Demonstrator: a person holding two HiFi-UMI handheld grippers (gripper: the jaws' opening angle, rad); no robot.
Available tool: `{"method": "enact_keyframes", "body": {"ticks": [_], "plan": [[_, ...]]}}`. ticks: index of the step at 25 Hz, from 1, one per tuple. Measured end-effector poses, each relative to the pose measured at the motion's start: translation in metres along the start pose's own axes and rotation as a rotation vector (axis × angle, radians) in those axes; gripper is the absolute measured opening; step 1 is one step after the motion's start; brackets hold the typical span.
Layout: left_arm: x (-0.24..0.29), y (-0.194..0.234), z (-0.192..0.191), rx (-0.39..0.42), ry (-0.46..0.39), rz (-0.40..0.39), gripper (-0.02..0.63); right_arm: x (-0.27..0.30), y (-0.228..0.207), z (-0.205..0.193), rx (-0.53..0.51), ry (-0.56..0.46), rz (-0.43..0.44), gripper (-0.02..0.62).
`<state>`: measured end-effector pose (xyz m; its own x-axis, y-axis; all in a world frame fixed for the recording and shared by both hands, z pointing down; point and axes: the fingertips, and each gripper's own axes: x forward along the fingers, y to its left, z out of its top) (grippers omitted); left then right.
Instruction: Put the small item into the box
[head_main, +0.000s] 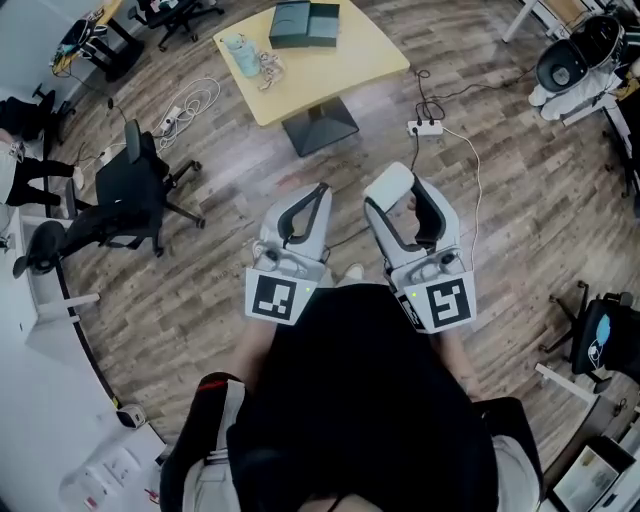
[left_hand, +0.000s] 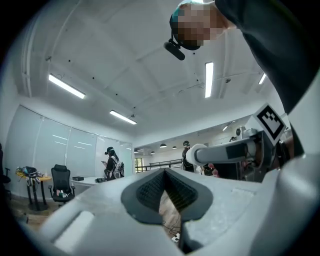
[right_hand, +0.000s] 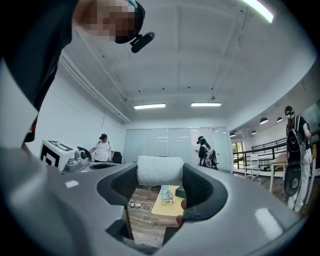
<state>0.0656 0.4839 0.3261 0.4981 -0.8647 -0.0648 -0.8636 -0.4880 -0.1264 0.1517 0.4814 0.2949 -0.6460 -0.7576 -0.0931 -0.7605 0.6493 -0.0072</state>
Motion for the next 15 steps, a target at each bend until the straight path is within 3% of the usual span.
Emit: {"method": "enact_keyframes", "body": {"ticks": [15], "plan": [[0.022,0.000,-0.002,-0.003,-0.028,0.017,0.002,0.003,-0.012,-0.004,-0.009,0.018,0.045,0.276]]}}
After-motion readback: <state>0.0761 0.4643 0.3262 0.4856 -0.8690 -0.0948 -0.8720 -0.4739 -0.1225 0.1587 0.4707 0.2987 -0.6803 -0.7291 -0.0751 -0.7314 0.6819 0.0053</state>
